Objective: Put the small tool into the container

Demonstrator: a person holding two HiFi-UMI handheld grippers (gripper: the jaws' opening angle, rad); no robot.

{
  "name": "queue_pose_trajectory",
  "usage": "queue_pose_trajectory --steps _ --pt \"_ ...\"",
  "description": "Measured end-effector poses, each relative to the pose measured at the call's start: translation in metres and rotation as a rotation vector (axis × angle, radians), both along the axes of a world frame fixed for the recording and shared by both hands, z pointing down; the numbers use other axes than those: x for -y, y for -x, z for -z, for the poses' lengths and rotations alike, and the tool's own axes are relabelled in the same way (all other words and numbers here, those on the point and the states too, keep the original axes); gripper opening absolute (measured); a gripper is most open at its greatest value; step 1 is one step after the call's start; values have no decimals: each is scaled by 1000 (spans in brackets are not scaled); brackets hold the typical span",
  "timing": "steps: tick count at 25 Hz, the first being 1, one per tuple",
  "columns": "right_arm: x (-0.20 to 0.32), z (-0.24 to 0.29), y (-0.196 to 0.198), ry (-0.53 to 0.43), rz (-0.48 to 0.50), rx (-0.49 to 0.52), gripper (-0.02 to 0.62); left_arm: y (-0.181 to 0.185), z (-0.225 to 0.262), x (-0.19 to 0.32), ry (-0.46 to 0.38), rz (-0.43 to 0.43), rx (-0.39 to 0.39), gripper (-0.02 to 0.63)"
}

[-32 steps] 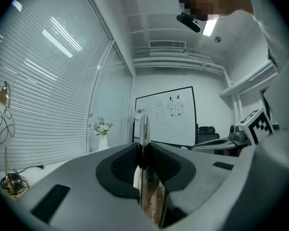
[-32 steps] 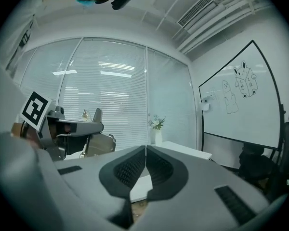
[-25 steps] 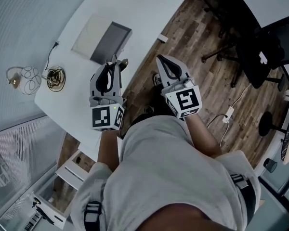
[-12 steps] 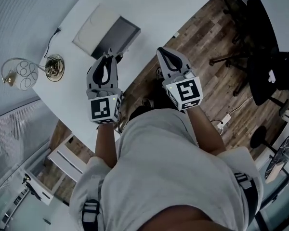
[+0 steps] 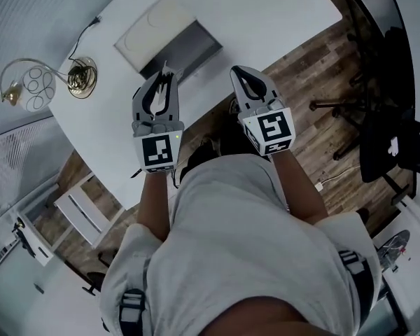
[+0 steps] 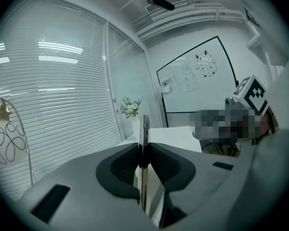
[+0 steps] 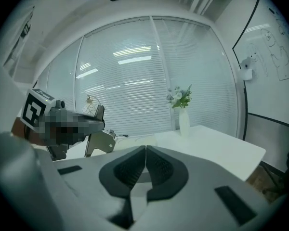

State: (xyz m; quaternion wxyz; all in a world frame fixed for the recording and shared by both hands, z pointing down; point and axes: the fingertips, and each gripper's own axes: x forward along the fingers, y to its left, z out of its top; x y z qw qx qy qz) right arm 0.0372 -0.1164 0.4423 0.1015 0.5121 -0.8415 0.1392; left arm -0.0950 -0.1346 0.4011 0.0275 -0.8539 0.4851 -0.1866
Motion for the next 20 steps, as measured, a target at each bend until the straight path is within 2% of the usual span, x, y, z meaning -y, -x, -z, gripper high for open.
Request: queue_pose_trajectory --steps 4,10,15,20 --pt "25 -9 4 2 45 10 26 0 -16 13 2 29 65 89" --pt "42 -20 13 22 117 7 26 -4 -26 29 -2 57 89 89" --pt "56 -22 12 22 149 2 26 -14 -41 42 -23 33 206 89" --pt "65 -26 12 29 175 -4 26 -17 -64 48 -5 28 286 89"
